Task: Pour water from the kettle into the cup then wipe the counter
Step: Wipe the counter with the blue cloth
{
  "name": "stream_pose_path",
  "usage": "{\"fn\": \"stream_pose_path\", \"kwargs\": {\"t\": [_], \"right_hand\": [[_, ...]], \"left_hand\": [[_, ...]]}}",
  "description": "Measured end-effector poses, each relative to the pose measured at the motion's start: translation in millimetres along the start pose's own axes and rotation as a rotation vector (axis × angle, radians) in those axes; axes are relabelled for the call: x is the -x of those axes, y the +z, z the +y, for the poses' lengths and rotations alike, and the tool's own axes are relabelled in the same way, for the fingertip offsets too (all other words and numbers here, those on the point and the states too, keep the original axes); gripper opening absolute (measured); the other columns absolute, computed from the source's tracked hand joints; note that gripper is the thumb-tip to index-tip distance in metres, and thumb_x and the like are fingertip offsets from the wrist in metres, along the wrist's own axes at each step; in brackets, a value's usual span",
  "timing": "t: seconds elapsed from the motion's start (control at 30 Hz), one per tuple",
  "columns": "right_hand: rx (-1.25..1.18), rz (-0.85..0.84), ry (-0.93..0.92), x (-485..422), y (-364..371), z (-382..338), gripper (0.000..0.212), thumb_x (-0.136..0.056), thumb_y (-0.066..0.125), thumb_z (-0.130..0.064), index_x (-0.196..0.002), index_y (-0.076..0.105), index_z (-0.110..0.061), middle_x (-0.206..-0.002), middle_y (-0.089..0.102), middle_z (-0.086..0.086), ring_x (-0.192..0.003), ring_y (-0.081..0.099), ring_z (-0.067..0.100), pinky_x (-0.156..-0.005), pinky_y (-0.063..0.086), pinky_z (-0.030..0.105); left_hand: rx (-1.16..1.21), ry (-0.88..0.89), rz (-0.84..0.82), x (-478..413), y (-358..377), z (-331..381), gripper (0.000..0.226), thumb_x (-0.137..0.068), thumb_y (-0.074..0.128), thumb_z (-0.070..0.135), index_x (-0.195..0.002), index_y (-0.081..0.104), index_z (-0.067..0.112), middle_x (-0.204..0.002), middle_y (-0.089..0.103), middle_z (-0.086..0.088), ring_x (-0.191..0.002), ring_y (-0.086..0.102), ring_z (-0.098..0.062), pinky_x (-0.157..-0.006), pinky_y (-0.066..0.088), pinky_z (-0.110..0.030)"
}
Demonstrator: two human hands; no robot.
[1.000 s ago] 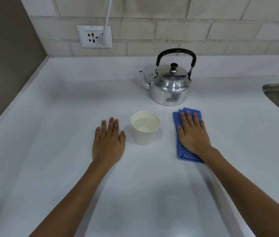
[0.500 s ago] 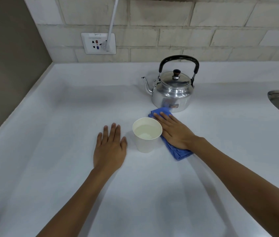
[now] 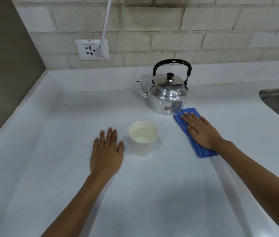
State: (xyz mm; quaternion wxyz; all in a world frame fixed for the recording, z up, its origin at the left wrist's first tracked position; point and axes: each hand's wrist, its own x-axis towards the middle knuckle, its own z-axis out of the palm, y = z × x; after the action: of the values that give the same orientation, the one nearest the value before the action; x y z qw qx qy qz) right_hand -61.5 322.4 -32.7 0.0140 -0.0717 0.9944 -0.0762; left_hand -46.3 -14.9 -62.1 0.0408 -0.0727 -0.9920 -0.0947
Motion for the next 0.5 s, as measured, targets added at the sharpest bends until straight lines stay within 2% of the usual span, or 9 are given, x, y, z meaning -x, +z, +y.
{"fn": "stream_pose_path", "kwargs": {"t": [0.07,0.13,0.27,0.33,0.37,0.43,0.5], "right_hand": [[0.023,-0.004,0.085,1.6,0.9,-16.5,0.049,-0.101,0.021,-0.023,-0.147,0.003,-0.022,-0.157,0.001,-0.002,-0.143,-0.003,0.013,-0.118,0.000,0.034],[0.030,0.016,0.096,15.6,6.2,-39.5,0.051,-0.101,0.022,-0.023,-0.147,0.001,-0.021,-0.157,-0.001,-0.002,-0.144,-0.003,0.015,-0.118,0.000,0.035],[0.008,0.073,-0.083,77.0,25.1,-86.0,0.050,-0.098,0.016,-0.033,-0.142,-0.008,-0.029,-0.152,-0.008,-0.013,-0.142,-0.009,0.010,-0.117,-0.006,0.030],[-0.033,0.075,-0.133,95.0,27.8,-85.9,0.048,-0.097,0.011,-0.036,-0.141,-0.007,-0.032,-0.151,-0.006,-0.016,-0.141,-0.009,0.006,-0.116,-0.008,0.027],[-0.045,0.067,-0.133,95.5,25.1,-79.2,0.047,-0.098,0.015,-0.033,-0.141,-0.004,-0.033,-0.152,-0.002,-0.016,-0.142,-0.006,0.006,-0.116,-0.006,0.026],[-0.037,0.081,-0.079,85.2,20.3,-60.4,0.049,-0.100,0.026,-0.026,-0.142,0.002,-0.030,-0.153,0.005,-0.012,-0.143,0.001,0.008,-0.117,-0.001,0.028],[-0.028,0.089,0.059,67.2,14.4,-41.7,0.049,-0.100,0.027,-0.023,-0.145,0.008,-0.026,-0.156,0.008,-0.007,-0.143,0.004,0.011,-0.116,0.003,0.030]], "left_hand": [[-0.001,0.003,-0.001,-1.2,-0.3,0.7,0.055,-0.096,0.014,0.037,-0.145,0.002,0.015,-0.157,0.002,-0.003,-0.143,-0.002,-0.023,-0.116,0.002,-0.038],[-0.005,0.007,0.006,-1.7,0.1,0.8,0.055,-0.096,0.014,0.037,-0.145,0.003,0.014,-0.157,0.003,-0.004,-0.143,-0.001,-0.024,-0.116,0.003,-0.039],[-0.006,0.007,0.004,-1.4,0.9,-1.9,0.055,-0.096,0.014,0.037,-0.145,0.003,0.014,-0.157,0.003,-0.003,-0.143,-0.001,-0.023,-0.116,0.003,-0.039],[0.010,0.006,-0.003,-1.7,0.6,-2.7,0.055,-0.096,0.013,0.038,-0.145,0.002,0.015,-0.157,0.002,-0.002,-0.143,-0.002,-0.022,-0.116,0.002,-0.038],[0.016,0.009,-0.007,-1.8,0.3,-2.5,0.055,-0.096,0.013,0.038,-0.145,0.002,0.015,-0.157,0.002,-0.002,-0.143,-0.002,-0.022,-0.116,0.002,-0.038],[0.020,0.014,-0.009,-1.9,0.2,-3.2,0.055,-0.096,0.013,0.038,-0.145,0.002,0.015,-0.157,0.002,-0.002,-0.143,-0.002,-0.022,-0.116,0.002,-0.038],[0.023,0.012,-0.008,-1.6,0.0,-3.8,0.055,-0.096,0.013,0.038,-0.145,0.003,0.015,-0.157,0.003,-0.002,-0.143,-0.002,-0.022,-0.116,0.002,-0.038]]}}
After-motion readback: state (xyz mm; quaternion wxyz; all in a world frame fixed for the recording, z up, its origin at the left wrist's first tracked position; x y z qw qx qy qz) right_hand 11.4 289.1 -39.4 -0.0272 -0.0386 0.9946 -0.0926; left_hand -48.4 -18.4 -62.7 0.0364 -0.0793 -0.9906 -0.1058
